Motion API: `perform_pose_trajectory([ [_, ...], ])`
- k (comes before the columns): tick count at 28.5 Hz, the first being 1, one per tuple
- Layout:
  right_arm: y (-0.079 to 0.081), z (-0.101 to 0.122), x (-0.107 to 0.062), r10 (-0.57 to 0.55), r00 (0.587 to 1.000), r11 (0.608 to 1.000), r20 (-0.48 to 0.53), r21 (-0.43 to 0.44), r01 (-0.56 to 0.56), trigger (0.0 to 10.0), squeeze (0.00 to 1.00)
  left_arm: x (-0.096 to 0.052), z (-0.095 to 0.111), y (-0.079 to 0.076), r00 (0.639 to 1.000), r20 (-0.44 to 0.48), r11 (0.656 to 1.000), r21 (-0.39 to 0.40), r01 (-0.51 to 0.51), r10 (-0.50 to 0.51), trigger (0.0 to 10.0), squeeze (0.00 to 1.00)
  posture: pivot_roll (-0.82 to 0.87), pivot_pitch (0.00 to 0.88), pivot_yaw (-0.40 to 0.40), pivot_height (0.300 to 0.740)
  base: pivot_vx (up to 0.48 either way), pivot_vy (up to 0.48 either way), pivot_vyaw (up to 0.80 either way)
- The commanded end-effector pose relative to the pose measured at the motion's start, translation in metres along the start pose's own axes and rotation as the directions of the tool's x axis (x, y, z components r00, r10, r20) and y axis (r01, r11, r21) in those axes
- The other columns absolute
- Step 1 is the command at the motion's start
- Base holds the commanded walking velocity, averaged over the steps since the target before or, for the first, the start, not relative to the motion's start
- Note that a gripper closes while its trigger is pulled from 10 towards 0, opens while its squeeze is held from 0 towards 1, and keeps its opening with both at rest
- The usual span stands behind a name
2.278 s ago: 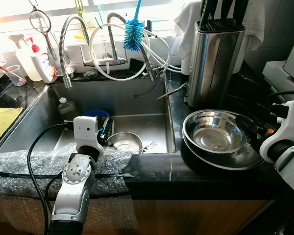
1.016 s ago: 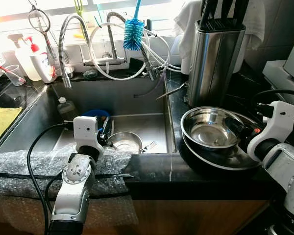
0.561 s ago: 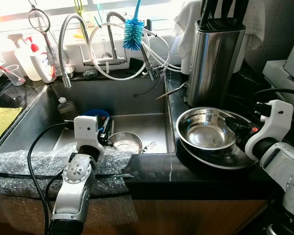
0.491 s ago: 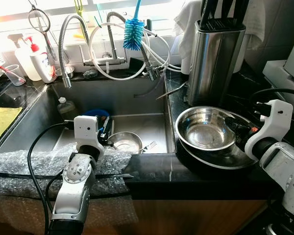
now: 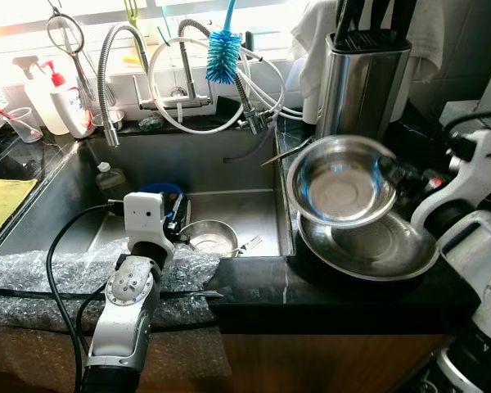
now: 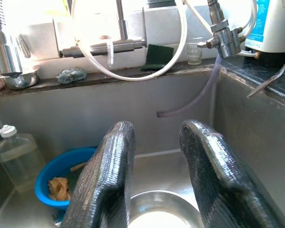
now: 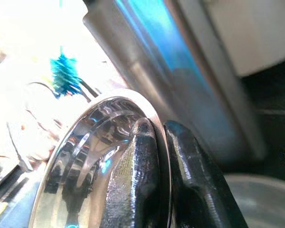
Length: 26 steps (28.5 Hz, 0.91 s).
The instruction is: Kitchen organization
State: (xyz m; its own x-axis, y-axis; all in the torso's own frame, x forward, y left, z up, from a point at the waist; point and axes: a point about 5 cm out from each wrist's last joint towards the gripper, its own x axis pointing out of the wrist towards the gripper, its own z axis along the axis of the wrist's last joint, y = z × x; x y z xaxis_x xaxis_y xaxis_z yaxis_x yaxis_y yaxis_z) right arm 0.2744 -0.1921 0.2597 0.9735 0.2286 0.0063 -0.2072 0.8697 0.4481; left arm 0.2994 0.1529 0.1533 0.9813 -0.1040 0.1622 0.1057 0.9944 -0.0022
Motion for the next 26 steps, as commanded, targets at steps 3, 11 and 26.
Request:
perform_pose_trajectory([
  [3, 0.012, 0.003, 0.005, 0.039, 0.997, 0.999, 0.064, -0.001, -0.039, 2.4, 0.0, 0.002, -0.001, 0.002, 1.0, -0.011, 1.0, -0.023, -0.017, 0.017, 10.0, 0.0, -0.16, 0.0, 0.084, 0.74, 0.0, 0.0, 0.0],
  [11, 0.056, -0.039, 0.035, 0.168, 0.985, 0.969, 0.051, -0.193, -0.155, 10.0, 0.0, 0.004, -0.006, -0.008, 0.999, -0.036, 0.998, -0.053, 0.029, -0.031, 10.0, 0.0, -0.14, 0.0, 0.086, 0.74, 0.0, 0.0, 0.0],
  [26, 0.062, -0.06, 0.051, 0.149, 0.972, 0.954, 0.181, -0.285, -0.093, 10.0, 0.0, 0.007, -0.003, 0.012, 0.996, -0.055, 0.957, -0.28, -0.081, 0.069, 10.0, 0.0, -0.11, 0.0, 0.082, 0.74, 0.0, 0.0, 0.0],
])
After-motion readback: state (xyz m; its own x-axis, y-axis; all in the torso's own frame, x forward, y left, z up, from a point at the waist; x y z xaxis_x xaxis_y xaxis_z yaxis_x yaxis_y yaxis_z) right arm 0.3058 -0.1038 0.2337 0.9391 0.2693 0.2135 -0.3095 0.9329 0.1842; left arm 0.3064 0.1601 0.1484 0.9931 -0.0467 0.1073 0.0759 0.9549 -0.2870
